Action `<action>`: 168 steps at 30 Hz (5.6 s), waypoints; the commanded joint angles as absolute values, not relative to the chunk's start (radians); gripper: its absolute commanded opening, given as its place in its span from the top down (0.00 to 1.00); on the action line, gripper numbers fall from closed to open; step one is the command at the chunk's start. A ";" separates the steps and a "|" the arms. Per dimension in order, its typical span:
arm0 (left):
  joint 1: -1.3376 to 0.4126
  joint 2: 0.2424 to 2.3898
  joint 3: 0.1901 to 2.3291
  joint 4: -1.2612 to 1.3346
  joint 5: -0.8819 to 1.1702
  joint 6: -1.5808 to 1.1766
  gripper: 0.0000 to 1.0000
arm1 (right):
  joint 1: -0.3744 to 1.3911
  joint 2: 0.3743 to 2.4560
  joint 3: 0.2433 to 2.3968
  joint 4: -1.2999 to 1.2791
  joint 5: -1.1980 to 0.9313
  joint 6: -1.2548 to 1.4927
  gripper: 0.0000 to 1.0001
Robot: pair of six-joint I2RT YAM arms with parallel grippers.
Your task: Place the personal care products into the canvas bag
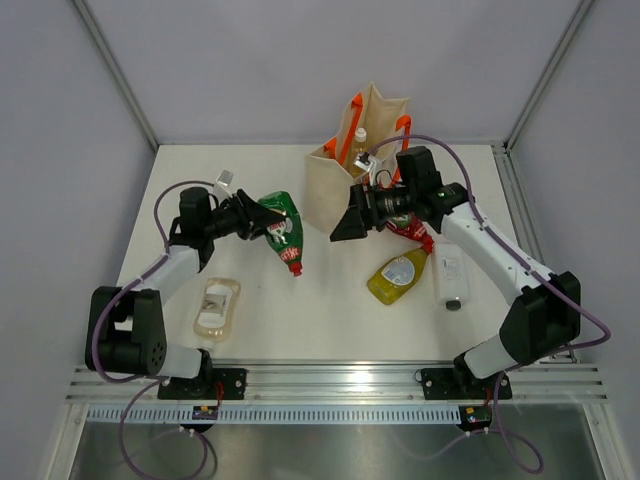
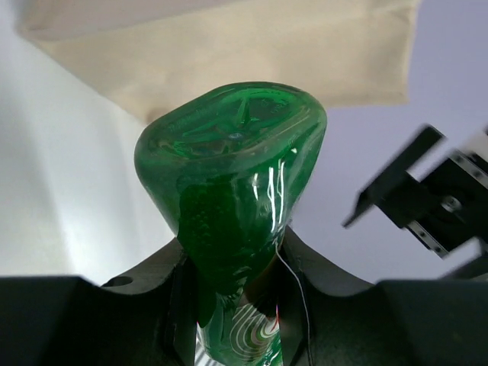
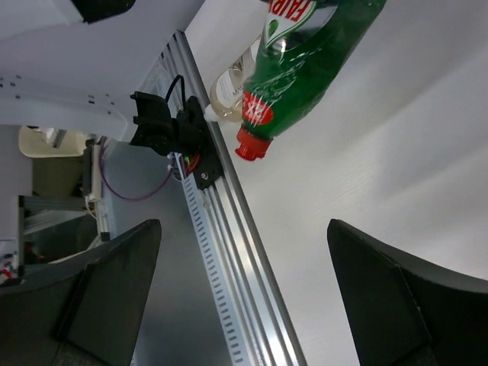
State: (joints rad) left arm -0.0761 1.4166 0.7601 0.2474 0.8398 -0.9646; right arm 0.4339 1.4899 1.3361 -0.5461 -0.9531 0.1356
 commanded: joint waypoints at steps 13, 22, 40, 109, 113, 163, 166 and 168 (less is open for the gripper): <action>-0.173 1.201 0.767 0.584 0.828 -1.270 1.00 | 0.607 1.687 1.491 -0.284 -0.788 0.589 0.01; -0.184 1.213 0.750 0.656 0.781 -1.319 1.00 | 0.652 1.747 1.510 -0.172 -0.801 0.701 0.14; -0.181 1.164 0.853 0.415 0.735 -1.155 0.09 | 0.623 1.753 1.486 0.352 -1.110 0.963 1.00; -0.186 1.480 1.082 -1.158 -0.180 -0.543 0.01 | 0.255 1.678 1.849 -0.480 -1.002 -0.118 0.00; -0.176 1.523 1.043 -1.120 -0.059 -0.500 0.01 | 0.255 1.597 1.732 -0.518 -1.058 -0.156 0.01; -0.156 1.756 0.879 -0.066 0.893 -0.874 1.00 | 0.687 1.739 1.476 -0.684 -0.444 -0.099 0.01; -0.160 1.753 0.844 0.047 0.919 -0.952 1.00 | 0.752 1.813 1.522 -0.631 -0.303 -0.007 0.01; -0.169 1.752 0.831 0.110 0.926 -1.003 1.00 | 0.771 1.854 1.552 -0.615 -0.308 0.029 0.01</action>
